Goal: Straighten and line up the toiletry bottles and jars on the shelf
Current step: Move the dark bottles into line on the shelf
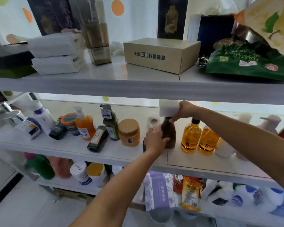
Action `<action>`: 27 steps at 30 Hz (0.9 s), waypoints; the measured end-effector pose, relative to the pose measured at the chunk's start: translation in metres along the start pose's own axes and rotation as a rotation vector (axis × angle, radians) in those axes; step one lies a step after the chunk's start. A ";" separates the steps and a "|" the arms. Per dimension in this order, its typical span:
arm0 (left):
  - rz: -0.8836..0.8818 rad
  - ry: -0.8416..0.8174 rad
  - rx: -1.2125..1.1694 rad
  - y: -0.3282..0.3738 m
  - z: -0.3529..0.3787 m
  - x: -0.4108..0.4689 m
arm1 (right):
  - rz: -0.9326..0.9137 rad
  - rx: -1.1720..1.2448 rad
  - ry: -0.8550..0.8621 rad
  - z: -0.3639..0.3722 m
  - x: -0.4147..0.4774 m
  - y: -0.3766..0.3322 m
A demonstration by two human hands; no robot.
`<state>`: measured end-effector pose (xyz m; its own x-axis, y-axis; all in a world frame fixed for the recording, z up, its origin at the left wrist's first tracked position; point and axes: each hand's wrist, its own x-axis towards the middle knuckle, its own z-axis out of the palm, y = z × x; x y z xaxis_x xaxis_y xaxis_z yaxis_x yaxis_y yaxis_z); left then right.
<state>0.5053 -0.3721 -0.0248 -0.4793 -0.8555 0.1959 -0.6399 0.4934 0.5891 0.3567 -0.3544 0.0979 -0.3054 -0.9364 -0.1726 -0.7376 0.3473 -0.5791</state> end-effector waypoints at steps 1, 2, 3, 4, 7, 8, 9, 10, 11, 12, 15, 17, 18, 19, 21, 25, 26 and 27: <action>0.009 -0.005 -0.019 0.001 0.000 0.003 | 0.011 -0.003 0.015 0.000 -0.002 0.000; 0.008 -0.001 -0.050 0.002 0.000 0.004 | 0.026 -0.005 0.027 0.000 -0.004 0.001; 0.002 0.006 -0.090 0.005 0.000 0.006 | 0.039 -0.008 0.039 -0.001 -0.005 0.001; -0.007 0.005 -0.131 0.007 0.000 0.007 | 0.052 -0.010 0.050 -0.001 -0.006 0.002; -0.013 -0.032 -0.215 0.012 0.000 0.010 | 0.066 -0.009 0.058 -0.005 -0.012 0.005; -0.006 -0.045 -0.221 0.013 0.001 0.010 | 0.065 0.004 0.052 -0.006 -0.013 0.008; 0.003 -0.055 -0.220 0.013 0.001 0.010 | 0.066 0.015 0.046 -0.007 -0.015 0.009; 0.012 -0.059 -0.216 0.014 0.002 0.010 | 0.067 0.022 0.039 -0.008 -0.017 0.011; 0.016 -0.060 -0.212 0.014 0.002 0.010 | 0.069 0.024 0.032 -0.009 -0.019 0.011; 0.018 -0.060 -0.210 0.014 0.001 0.010 | 0.067 0.027 0.030 -0.009 -0.020 0.012; 0.012 -0.069 -0.217 0.014 0.000 0.010 | 0.035 0.019 0.041 -0.008 -0.023 0.009; 0.003 -0.068 -0.224 0.014 0.000 0.009 | -0.013 0.020 0.026 -0.011 -0.025 0.005; -0.004 -0.064 -0.227 0.015 0.000 0.009 | -0.037 0.019 0.016 -0.012 -0.025 0.004; -0.014 -0.057 -0.230 0.017 0.001 0.009 | -0.051 0.016 0.013 -0.014 -0.026 0.004; -0.032 -0.048 -0.229 0.021 0.002 0.009 | -0.059 0.019 0.020 -0.020 -0.028 0.004; -0.044 -0.075 -0.220 0.029 0.007 0.007 | -0.068 0.006 0.000 -0.027 -0.031 0.011; -0.048 -0.078 -0.220 0.030 0.008 0.007 | -0.068 0.000 0.001 -0.027 -0.031 0.013; -0.051 -0.077 -0.220 0.030 0.009 0.007 | -0.071 -0.013 -0.003 -0.028 -0.031 0.013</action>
<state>0.4775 -0.3621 -0.0126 -0.4997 -0.8597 0.1061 -0.5224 0.3968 0.7547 0.3398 -0.3190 0.1179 -0.2506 -0.9588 -0.1339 -0.7650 0.2809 -0.5795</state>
